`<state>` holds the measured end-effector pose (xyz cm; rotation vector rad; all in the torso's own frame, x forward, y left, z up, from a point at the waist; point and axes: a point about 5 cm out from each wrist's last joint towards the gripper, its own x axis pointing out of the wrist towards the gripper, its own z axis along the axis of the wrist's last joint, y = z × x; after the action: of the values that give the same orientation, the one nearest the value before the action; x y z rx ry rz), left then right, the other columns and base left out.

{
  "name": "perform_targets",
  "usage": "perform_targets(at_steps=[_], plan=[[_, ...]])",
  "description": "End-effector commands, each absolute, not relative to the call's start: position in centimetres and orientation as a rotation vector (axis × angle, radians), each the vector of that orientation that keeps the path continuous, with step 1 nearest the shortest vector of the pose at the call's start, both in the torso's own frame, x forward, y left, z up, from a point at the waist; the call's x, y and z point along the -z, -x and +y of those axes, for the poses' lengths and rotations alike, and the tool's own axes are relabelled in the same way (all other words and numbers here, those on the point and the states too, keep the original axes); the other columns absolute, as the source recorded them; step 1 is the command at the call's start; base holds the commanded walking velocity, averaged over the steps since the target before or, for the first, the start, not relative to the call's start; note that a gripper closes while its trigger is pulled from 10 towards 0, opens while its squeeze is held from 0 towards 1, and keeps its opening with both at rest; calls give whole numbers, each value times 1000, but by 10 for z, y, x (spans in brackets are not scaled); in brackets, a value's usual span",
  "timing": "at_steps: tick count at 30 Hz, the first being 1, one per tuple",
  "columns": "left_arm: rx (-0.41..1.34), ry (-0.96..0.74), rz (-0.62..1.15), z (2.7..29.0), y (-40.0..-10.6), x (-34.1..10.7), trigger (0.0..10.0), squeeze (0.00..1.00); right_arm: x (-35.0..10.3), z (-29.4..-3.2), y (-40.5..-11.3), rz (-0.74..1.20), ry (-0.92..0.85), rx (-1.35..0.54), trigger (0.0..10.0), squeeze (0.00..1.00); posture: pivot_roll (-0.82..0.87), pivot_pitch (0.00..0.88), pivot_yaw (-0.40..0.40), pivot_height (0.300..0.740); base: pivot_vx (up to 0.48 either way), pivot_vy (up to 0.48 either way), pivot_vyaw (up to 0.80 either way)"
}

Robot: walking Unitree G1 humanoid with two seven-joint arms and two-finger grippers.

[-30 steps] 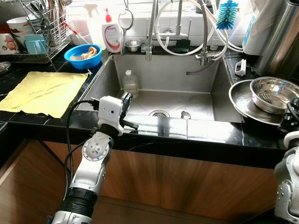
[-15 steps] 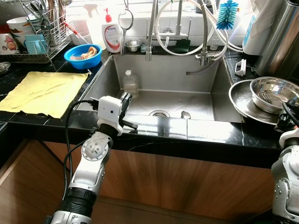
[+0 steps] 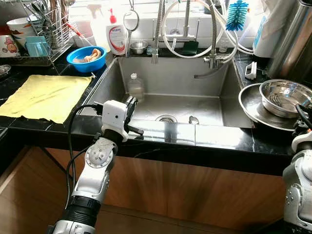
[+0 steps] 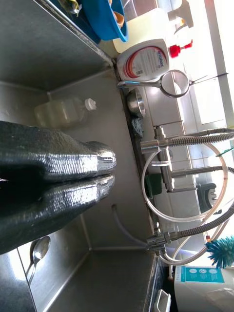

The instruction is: Kitchen organization

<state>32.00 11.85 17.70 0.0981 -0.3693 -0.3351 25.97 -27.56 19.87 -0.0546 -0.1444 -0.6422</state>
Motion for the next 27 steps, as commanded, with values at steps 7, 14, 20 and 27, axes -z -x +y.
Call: perform_targets(at_steps=[7, 14, 20, 27], plan=[[331, -125, -374, 121, -322, -179, 10000, 0, -201, -270, -265, -158, 34, 622, 0, 0, -43, 0, 74, 740, 0, 0, 0], [330, -125, -376, 122, -322, -180, 10000, 0, -206, -269, -267, -176, 33, 619, 0, 0, -41, 0, 74, 740, 0, 0, 0], [327, -125, -375, 122, -322, -180, 10000, 0, -208, -270, -267, -182, 35, 621, 0, 0, -41, 0, 73, 740, 0, 0, 0], [324, -127, -374, 122, -323, -180, 10000, 0, -212, -270, -266, -203, 42, 621, 0, 0, -42, 0, 74, 740, 0, 0, 0]])
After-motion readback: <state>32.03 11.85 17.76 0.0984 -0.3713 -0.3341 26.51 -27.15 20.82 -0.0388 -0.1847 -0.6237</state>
